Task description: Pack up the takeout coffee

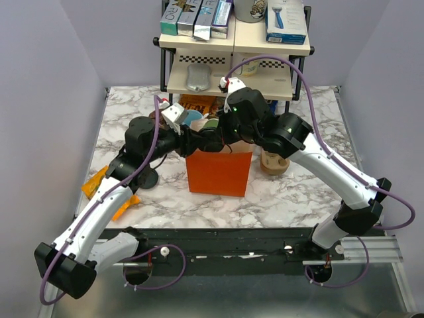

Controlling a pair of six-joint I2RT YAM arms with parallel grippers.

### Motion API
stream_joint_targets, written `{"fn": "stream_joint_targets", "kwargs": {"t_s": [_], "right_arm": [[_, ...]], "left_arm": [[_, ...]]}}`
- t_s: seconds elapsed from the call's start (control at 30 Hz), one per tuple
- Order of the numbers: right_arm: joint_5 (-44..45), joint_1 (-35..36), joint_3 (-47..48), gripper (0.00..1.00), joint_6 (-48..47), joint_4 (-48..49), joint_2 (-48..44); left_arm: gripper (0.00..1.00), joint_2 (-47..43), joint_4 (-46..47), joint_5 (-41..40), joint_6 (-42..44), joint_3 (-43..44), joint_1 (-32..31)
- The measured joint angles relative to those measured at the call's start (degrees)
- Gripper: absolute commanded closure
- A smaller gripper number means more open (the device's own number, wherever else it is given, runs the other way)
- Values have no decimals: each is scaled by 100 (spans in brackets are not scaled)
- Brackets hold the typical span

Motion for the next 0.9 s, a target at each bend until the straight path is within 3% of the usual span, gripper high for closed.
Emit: {"fn": "stream_joint_targets", "kwargs": {"t_s": [0.17,0.23,0.27,0.3,0.4,0.43,0.53,0.9], "right_arm": [[0,-7,0,99,-2,4,0],[-2,-7,0,93,-2,9,0],[-4,-7,0,89,-13,24,0],[-7,-7,-2,77,-42,46,0],[-35,-9,-24,68,-175,186,-4],[-39,-9,-55,55,-221,243,-20],[-39,-11,-254,44,-452,426,-122],[-798,-671,-671,41,-1139,640,-435]], "left_arm": [[82,55,105,2,-186,0,17],[89,90,144,2,-260,0,17],[93,111,170,2,-304,0,17],[96,127,192,2,-345,0,17],[99,177,238,0,-463,7,42],[100,197,243,0,-498,15,50],[100,214,267,2,-570,22,55],[100,212,306,74,-815,52,94]]}}
